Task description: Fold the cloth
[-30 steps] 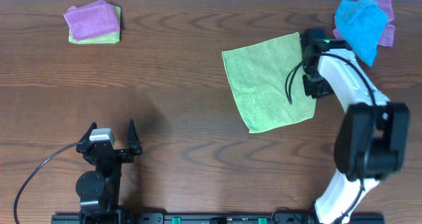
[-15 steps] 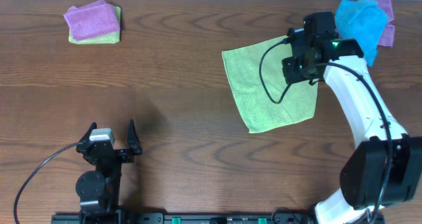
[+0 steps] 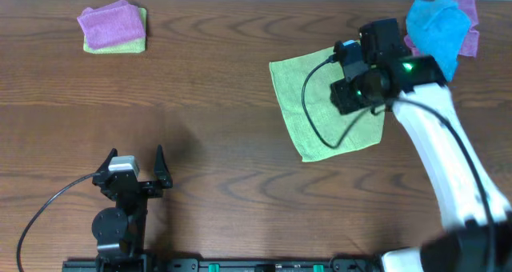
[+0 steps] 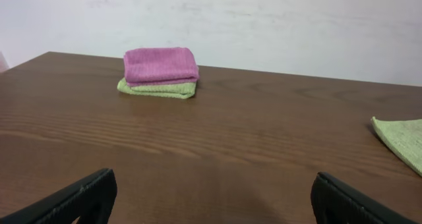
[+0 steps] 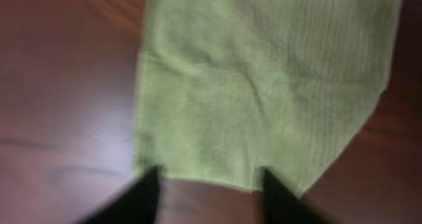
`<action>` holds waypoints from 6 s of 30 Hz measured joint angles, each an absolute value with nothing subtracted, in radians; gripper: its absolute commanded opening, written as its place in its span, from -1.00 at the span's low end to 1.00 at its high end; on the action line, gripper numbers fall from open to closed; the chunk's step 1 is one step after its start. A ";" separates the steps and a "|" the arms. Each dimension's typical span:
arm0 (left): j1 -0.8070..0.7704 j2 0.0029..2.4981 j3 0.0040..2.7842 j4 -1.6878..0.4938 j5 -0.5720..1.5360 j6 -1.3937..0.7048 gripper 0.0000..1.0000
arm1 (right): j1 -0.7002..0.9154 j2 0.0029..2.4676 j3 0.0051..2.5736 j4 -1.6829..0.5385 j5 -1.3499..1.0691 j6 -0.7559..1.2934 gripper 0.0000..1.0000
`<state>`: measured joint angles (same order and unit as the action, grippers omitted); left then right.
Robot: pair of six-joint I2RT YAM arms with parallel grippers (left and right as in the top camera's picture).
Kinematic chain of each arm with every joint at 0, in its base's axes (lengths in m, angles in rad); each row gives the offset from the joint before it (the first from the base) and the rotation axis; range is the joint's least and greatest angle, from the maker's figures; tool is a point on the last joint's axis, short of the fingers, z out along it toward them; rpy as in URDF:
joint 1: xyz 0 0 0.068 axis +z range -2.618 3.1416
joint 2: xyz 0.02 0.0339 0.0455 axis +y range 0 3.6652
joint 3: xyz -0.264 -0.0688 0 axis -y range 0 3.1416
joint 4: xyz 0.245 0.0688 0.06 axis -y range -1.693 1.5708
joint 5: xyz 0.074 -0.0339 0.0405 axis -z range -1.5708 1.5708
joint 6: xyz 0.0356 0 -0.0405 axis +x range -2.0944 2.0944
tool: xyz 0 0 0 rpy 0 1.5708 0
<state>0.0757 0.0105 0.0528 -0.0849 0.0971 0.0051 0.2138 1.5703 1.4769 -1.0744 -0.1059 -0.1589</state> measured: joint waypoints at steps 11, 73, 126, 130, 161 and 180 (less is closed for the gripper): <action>0.076 0.010 0.050 -0.068 0.223 -0.179 0.91 | 0.258 0.975 1.477 -1.276 -0.124 -0.166 0.87; -0.691 1.621 0.762 0.112 0.588 -0.631 0.89 | 0.047 1.066 1.477 -1.209 0.105 -0.109 0.85; -0.712 1.976 0.930 0.255 0.635 -0.870 -0.79 | 0.034 1.111 1.477 -1.134 0.103 -0.109 0.66; -0.680 1.985 0.930 0.250 0.621 -0.869 -0.89 | 0.034 1.111 1.477 -1.132 0.103 -0.109 0.63; -0.360 1.861 0.947 -0.137 0.461 -0.548 -0.89 | 0.034 1.125 1.477 -1.142 0.104 -0.110 0.54; -0.360 1.836 0.946 -0.136 0.306 -0.541 -0.89 | 0.034 1.550 1.267 -1.053 -0.116 -0.111 0.54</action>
